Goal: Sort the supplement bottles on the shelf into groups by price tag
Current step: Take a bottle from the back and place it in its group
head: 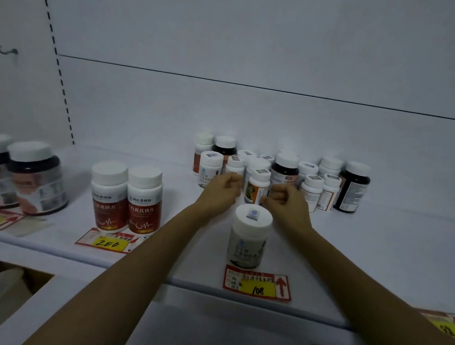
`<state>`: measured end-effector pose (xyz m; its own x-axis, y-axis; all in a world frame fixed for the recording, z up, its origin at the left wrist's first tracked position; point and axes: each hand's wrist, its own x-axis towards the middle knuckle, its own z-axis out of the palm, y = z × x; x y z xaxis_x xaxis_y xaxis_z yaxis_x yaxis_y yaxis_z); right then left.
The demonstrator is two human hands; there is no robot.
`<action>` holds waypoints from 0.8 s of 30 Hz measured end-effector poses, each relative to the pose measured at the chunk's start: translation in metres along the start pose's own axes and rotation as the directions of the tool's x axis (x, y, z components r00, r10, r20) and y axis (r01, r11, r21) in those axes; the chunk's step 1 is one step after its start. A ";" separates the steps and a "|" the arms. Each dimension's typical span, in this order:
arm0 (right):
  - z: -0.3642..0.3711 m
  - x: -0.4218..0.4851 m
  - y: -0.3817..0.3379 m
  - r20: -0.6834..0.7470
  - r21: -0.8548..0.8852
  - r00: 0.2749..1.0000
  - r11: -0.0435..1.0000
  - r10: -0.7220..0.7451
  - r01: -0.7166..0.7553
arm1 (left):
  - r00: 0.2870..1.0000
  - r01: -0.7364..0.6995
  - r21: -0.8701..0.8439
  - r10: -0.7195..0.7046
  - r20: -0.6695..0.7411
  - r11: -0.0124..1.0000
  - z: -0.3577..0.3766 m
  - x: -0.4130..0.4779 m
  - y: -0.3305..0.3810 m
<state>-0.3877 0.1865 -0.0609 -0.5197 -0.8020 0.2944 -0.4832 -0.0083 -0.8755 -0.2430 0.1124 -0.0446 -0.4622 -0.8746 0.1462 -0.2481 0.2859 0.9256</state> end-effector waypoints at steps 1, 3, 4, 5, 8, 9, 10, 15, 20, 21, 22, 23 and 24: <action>0.002 0.000 0.001 -0.020 -0.015 1.000 1.000 -0.010 0.009 | 1.000 -0.019 0.014 0.019 0.011 1.000 0.002 0.003 -0.001; 0.003 0.000 0.002 -0.037 -0.037 0.999 0.999 -0.017 0.015 | 0.998 -0.048 0.047 0.046 0.044 0.998 0.006 0.008 -0.003; 0.003 0.001 0.003 -0.036 -0.036 0.999 0.999 -0.014 0.013 | 0.997 -0.055 0.058 0.051 0.065 0.997 0.007 0.009 -0.004; 0.004 0.001 0.002 -0.025 -0.038 1.000 0.999 -0.011 0.010 | 0.994 -0.060 0.061 0.054 0.090 0.996 0.008 0.010 -0.004; 0.008 0.003 0.002 0.012 -0.074 1.000 0.997 -0.019 0.020 | 0.987 -0.058 0.057 0.049 0.150 0.997 0.010 0.015 -0.006; 0.009 0.003 0.003 0.018 -0.087 1.000 0.996 -0.025 0.026 | 0.984 -0.073 0.047 0.065 0.166 0.996 0.010 0.015 -0.006; 0.011 0.003 0.003 0.019 -0.095 0.999 0.995 -0.035 0.037 | 0.981 -0.091 0.043 0.082 0.175 0.995 0.010 0.014 -0.005; 0.015 0.003 0.002 0.025 -0.088 0.994 0.990 -0.107 0.108 | 0.981 -0.176 0.151 0.162 0.105 0.973 0.003 0.018 -0.009; 0.006 0.002 -0.015 0.006 -0.018 0.983 0.983 -0.184 0.184 | 0.983 -0.181 0.076 0.177 0.055 0.981 -0.003 0.014 0.015; 0.002 0.001 -0.021 -0.005 0.019 0.981 0.981 -0.193 0.193 | 0.982 -0.186 0.056 0.184 0.033 0.981 -0.004 0.013 0.022; -0.003 -0.001 -0.026 -0.024 0.065 0.980 0.978 -0.199 0.201 | 0.981 -0.194 0.039 0.194 0.016 0.980 -0.004 0.012 0.030; -0.008 -0.002 -0.032 -0.045 0.116 0.979 0.973 -0.197 0.201 | 0.979 -0.206 0.027 0.206 0.001 0.978 -0.004 0.010 0.039; -0.014 -0.003 -0.037 -0.061 0.165 0.981 0.967 -0.186 0.194 | 0.976 -0.218 0.016 0.219 -0.010 0.976 -0.005 0.008 0.048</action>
<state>-0.3779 0.1976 -0.0240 -0.4624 -0.7487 0.4750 -0.4515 -0.2622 -0.8529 -0.2546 0.1174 0.0025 -0.4966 -0.7949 0.3486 -0.1549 0.4764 0.8655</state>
